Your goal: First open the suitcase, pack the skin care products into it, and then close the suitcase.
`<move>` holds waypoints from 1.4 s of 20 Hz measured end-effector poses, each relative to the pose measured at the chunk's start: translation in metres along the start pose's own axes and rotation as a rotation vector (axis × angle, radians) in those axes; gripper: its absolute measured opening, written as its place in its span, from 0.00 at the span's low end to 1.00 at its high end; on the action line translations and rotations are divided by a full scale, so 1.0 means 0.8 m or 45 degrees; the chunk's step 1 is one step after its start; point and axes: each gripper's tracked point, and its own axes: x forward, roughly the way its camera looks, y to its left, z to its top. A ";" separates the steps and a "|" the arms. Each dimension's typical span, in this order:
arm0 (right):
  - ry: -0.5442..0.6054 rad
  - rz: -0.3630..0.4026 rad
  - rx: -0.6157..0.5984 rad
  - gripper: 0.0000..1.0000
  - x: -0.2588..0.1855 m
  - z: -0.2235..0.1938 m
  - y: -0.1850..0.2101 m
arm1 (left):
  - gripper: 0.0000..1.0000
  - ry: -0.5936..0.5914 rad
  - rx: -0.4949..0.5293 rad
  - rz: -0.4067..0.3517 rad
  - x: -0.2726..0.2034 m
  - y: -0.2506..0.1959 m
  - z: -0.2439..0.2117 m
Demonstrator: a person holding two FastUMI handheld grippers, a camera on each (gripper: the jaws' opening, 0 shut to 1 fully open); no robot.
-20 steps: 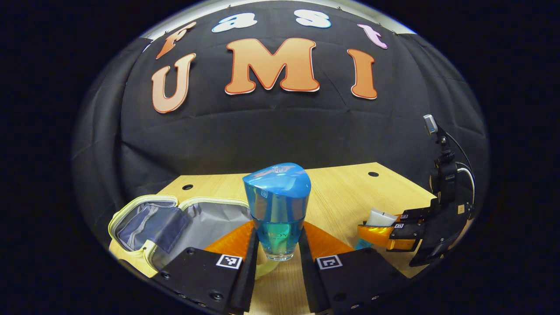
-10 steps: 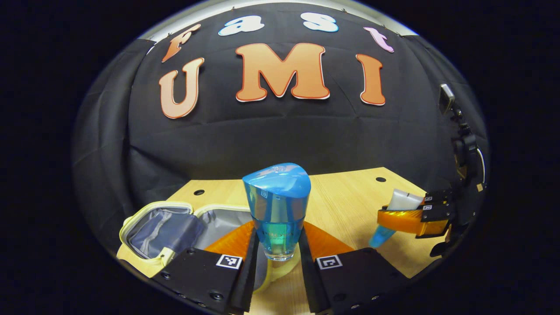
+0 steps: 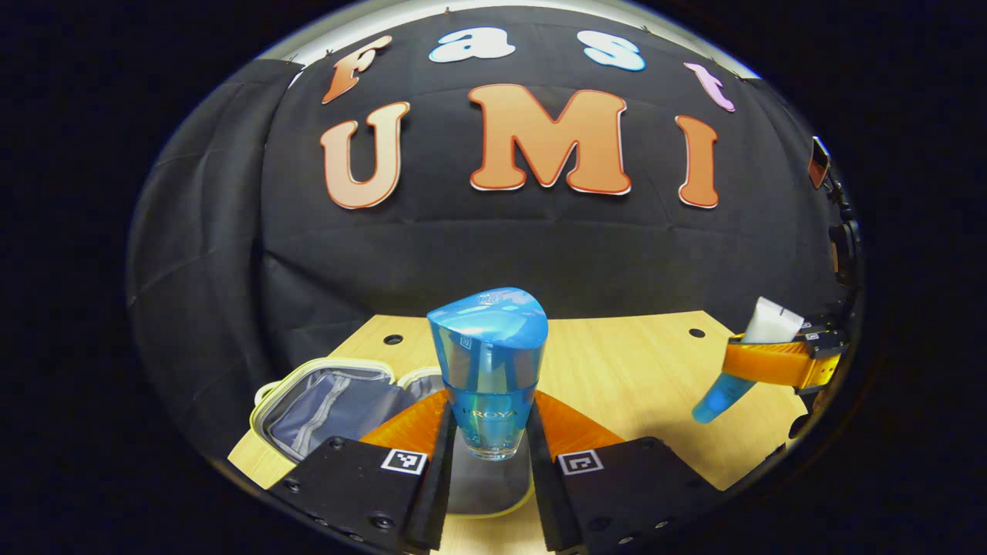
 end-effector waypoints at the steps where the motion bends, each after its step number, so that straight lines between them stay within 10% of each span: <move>1: -0.008 0.008 -0.007 0.17 0.001 0.008 0.010 | 0.47 0.017 -0.011 0.010 0.001 0.015 -0.003; 21: 0.120 -0.159 0.122 0.17 0.130 -0.031 0.165 | 0.48 0.757 0.094 -0.450 0.090 0.120 -0.196; 28: 0.167 -0.251 0.183 0.17 0.161 -0.051 0.156 | 0.48 0.913 0.109 -0.463 0.124 0.110 -0.221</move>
